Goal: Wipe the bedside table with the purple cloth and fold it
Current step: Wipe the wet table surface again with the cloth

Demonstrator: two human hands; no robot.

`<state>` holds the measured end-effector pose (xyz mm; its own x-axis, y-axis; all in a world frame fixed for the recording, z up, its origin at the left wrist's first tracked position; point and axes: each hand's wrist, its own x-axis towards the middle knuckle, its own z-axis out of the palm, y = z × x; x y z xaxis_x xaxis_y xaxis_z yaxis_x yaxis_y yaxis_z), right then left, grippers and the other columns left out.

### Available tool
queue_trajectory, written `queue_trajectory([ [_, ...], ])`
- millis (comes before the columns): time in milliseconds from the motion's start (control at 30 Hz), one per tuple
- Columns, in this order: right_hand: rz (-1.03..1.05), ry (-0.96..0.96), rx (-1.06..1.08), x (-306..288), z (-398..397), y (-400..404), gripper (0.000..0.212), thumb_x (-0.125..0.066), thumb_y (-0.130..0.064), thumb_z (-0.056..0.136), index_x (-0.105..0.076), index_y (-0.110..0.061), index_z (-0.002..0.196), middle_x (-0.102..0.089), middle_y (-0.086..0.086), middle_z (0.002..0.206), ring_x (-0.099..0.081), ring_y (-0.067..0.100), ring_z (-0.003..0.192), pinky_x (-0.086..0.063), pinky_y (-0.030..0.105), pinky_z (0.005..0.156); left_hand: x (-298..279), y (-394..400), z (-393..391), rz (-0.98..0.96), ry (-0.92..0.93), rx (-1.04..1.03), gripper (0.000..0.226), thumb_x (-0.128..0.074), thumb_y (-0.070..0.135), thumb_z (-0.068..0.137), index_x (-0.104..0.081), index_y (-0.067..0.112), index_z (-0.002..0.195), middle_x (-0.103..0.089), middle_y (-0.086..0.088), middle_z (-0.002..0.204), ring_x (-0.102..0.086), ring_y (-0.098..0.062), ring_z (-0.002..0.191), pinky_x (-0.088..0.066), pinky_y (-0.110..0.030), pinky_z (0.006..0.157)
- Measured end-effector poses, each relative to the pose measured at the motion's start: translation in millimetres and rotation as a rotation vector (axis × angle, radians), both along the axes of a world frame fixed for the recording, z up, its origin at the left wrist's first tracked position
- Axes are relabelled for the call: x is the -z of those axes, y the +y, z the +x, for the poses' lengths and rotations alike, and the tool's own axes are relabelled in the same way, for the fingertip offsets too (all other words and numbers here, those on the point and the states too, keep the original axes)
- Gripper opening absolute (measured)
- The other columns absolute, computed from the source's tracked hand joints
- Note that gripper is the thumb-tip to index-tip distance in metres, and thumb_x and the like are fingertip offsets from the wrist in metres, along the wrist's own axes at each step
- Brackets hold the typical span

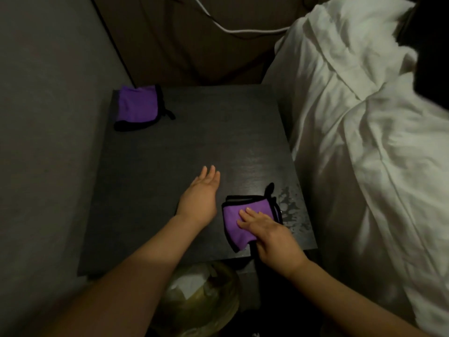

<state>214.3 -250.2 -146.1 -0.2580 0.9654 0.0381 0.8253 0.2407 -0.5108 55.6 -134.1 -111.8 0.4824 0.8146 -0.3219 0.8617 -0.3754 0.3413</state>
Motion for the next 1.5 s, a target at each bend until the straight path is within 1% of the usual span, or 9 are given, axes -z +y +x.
queue_trajectory([
  [200,-0.018,0.013,-0.08,-8.1,11.7,11.0,0.046,-0.045,-0.006,0.063,-0.066,-0.01,0.104,-0.064,0.009,0.117,-0.057,0.022,0.11,-0.032,0.027,0.098,-8.2,8.5,1.4,-0.078,0.066,0.056,0.076,-0.045,-0.003,0.082,-0.008,0.011,0.147,0.001,-0.005,0.158,0.0,-0.019,0.146,-0.013,-0.03,0.119],
  [333,-0.079,0.084,-0.069,-15.7,19.7,29.4,0.043,-0.045,-0.003,0.073,-0.062,-0.007,0.112,-0.059,0.01,0.123,-0.053,0.024,0.116,-0.033,0.027,0.101,-15.3,10.7,1.7,-0.107,0.095,0.057,0.074,-0.042,-0.004,0.082,-0.009,0.011,0.147,0.001,-0.004,0.158,-0.001,-0.017,0.146,-0.016,-0.03,0.117],
  [467,-0.156,0.088,-0.075,-23.8,21.0,46.1,0.044,-0.049,0.004,0.081,-0.055,-0.01,0.122,-0.048,0.006,0.136,-0.041,0.019,0.128,-0.018,0.016,0.104,-19.1,8.8,2.8,-0.12,0.09,0.022,0.075,-0.042,-0.005,0.082,-0.008,0.012,0.147,0.003,-0.003,0.158,0.001,-0.017,0.146,-0.015,-0.03,0.118],
  [567,-0.182,0.096,-0.057,-21.9,20.6,45.4,0.043,-0.047,0.002,0.078,-0.058,-0.009,0.119,-0.05,0.009,0.134,-0.042,0.022,0.127,-0.02,0.018,0.105,-19.3,7.6,4.1,-0.12,0.081,0.005,0.077,-0.044,-0.005,0.082,-0.006,0.011,0.147,0.003,-0.004,0.158,0.001,-0.018,0.146,-0.012,-0.029,0.119],
  [733,-0.195,0.096,-0.098,-15.2,24.6,43.5,0.052,-0.031,-0.021,0.073,-0.062,-0.007,0.113,-0.056,0.013,0.126,-0.049,0.027,0.12,-0.02,0.017,0.103,-17.9,4.7,7.4,-0.118,0.089,-0.006,0.077,-0.044,-0.005,0.082,-0.007,0.011,0.147,0.003,-0.005,0.158,0.002,-0.018,0.146,-0.01,-0.029,0.119],
  [1000,-0.17,0.084,-0.121,-17.1,31.4,50.2,0.042,-0.045,-0.006,0.073,-0.063,-0.008,0.11,-0.059,0.009,0.124,-0.051,0.024,0.119,-0.027,0.02,0.102,-15.7,8.1,3.9,-0.109,0.088,0.017,0.076,-0.04,-0.007,0.081,-0.008,0.012,0.146,0.001,-0.004,0.158,0.0,-0.017,0.146,-0.014,-0.03,0.12],
  [1233,-0.163,0.054,-0.167,-16.5,33.9,52.0,0.049,-0.034,-0.017,0.07,-0.064,-0.006,0.107,-0.061,0.011,0.12,-0.055,0.027,0.114,-0.025,0.018,0.101,-13.0,8.5,4.6,-0.102,0.079,0.014,0.076,-0.041,-0.007,0.08,-0.008,0.012,0.147,0.001,-0.004,0.158,0.001,-0.017,0.146,-0.012,-0.03,0.12],
  [1367,-0.146,0.048,-0.17,-14.8,33.2,52.4,0.048,-0.035,-0.018,0.071,-0.065,-0.008,0.108,-0.062,0.009,0.121,-0.055,0.025,0.114,-0.033,0.029,0.101,-13.6,7.6,3.7,-0.096,0.082,0.012,0.076,-0.041,-0.006,0.08,-0.009,0.012,0.147,0.001,-0.005,0.158,0.0,-0.018,0.146,-0.013,-0.03,0.12],
  [1500,-0.145,0.08,-0.149,-14.9,32.5,53.0,0.04,-0.042,-0.012,0.074,-0.065,-0.007,0.107,-0.062,0.01,0.12,-0.055,0.025,0.114,-0.029,0.021,0.101,-13.7,6.6,3.6,-0.093,0.073,-0.005,0.078,-0.042,-0.007,0.079,-0.01,0.012,0.146,0.0,-0.004,0.158,0.0,-0.017,0.146,-0.012,-0.031,0.12],
])
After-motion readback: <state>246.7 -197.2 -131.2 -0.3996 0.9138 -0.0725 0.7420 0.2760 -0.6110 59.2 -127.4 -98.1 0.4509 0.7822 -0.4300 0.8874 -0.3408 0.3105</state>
